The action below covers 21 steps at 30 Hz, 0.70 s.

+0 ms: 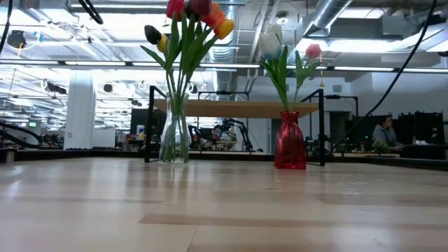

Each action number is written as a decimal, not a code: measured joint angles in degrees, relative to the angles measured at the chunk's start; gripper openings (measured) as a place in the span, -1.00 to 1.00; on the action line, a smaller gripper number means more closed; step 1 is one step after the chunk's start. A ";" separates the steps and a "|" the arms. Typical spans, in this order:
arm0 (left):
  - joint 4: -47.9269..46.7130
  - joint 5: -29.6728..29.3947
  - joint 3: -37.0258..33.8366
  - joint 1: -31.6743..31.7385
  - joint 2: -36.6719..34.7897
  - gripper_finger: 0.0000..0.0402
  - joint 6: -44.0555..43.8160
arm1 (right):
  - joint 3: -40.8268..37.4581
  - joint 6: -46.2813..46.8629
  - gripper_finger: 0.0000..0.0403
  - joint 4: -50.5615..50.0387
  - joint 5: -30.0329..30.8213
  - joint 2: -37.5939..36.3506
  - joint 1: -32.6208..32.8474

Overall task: Pick and place flowers into a vace then onto a shelf
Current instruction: Put the purple flowers into the red vase

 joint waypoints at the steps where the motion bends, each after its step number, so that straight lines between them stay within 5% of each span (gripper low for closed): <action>1: 1.13 1.44 0.00 1.12 0.40 -0.69 -0.02 | 0.13 -0.61 -1.00 1.61 0.02 0.00 -0.63; 9: 22.69 25.74 0.02 9.28 9.94 -0.69 6.12 | 7.04 4.14 -1.00 2.32 0.39 2.63 -7.38; 21: 35.12 30.10 0.02 10.83 16.67 -0.65 17.90 | 13.07 4.61 -1.00 1.85 0.78 6.95 -9.25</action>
